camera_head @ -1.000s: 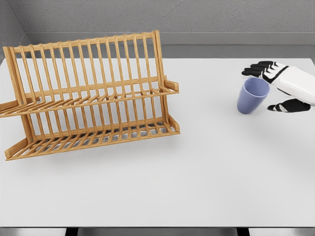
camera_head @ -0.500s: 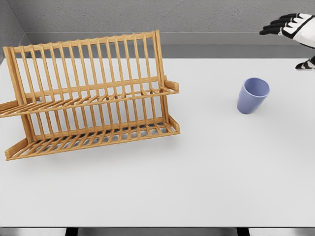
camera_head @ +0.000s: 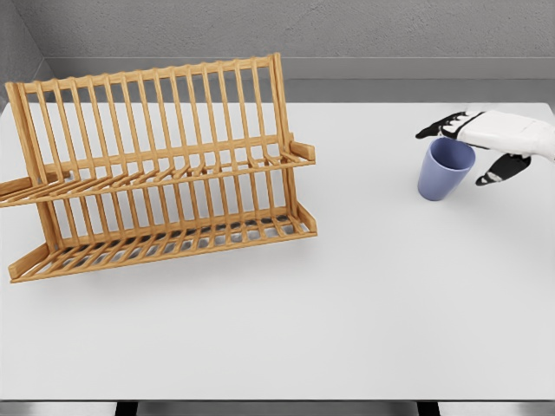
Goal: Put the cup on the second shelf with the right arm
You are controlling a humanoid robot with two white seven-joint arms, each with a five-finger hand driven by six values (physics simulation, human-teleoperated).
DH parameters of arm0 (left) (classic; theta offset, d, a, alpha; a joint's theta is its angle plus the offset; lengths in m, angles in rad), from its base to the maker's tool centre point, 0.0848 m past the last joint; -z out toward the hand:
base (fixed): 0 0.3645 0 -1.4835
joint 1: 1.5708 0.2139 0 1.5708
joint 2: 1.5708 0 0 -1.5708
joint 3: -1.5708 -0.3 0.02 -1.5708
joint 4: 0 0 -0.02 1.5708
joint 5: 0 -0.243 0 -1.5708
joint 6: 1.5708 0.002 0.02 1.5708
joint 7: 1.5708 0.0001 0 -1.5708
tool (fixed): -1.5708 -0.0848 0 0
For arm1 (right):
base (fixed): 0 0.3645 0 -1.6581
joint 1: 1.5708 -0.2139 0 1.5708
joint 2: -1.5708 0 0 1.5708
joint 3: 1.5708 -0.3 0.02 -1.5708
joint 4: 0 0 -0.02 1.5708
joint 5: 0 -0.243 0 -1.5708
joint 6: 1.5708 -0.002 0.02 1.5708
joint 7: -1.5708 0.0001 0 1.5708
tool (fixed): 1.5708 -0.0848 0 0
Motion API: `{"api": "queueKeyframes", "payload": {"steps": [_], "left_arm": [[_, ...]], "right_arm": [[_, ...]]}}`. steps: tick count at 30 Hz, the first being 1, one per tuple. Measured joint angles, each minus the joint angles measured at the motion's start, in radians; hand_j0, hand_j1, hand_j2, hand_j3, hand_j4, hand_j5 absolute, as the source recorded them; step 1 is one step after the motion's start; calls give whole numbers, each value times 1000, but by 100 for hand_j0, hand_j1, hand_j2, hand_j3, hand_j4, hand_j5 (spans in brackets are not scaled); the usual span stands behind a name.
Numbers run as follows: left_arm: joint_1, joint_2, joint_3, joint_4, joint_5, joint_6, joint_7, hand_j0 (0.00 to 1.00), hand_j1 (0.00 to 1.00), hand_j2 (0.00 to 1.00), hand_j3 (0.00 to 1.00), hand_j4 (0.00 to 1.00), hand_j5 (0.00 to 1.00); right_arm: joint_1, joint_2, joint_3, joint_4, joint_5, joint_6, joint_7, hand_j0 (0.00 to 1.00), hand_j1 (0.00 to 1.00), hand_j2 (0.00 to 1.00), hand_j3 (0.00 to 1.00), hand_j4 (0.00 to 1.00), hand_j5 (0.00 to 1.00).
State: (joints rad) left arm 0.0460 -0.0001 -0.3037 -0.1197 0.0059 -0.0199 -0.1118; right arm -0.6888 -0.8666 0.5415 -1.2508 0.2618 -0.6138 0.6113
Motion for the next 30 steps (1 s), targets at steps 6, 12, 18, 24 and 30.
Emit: {"api": "queueKeyframes", "payload": {"steps": [6, 12, 18, 24, 30], "left_arm": [[0, 0, 0, 0, 0, 0, 0, 100, 100, 100, 100, 100, 100], [0, 0, 0, 0, 0, 0, 0, 100, 100, 100, 100, 100, 100], [0, 0, 0, 0, 0, 0, 0, 100, 100, 100, 100, 100, 100], [0, 0, 0, 0, 0, 0, 0, 100, 100, 100, 100, 100, 100], [0, 0, 0, 0, 0, 0, 0, 100, 100, 100, 100, 100, 100]], "right_arm": [[-38, 6, 13, 47, 0, 1, 0, 100, 100, 100, 100, 100, 100], [-89, 38, 67, 119, 4, 0, 0, 100, 100, 100, 100, 100, 100], [-89, 51, 95, 146, 5, 0, 0, 100, 100, 100, 100, 100, 100], [-97, 61, 120, 162, 4, 0, 0, 82, 82, 82, 82, 82, 82], [-97, 63, 122, 160, -1, 6, 1, 66, 66, 66, 66, 66, 66]]}}
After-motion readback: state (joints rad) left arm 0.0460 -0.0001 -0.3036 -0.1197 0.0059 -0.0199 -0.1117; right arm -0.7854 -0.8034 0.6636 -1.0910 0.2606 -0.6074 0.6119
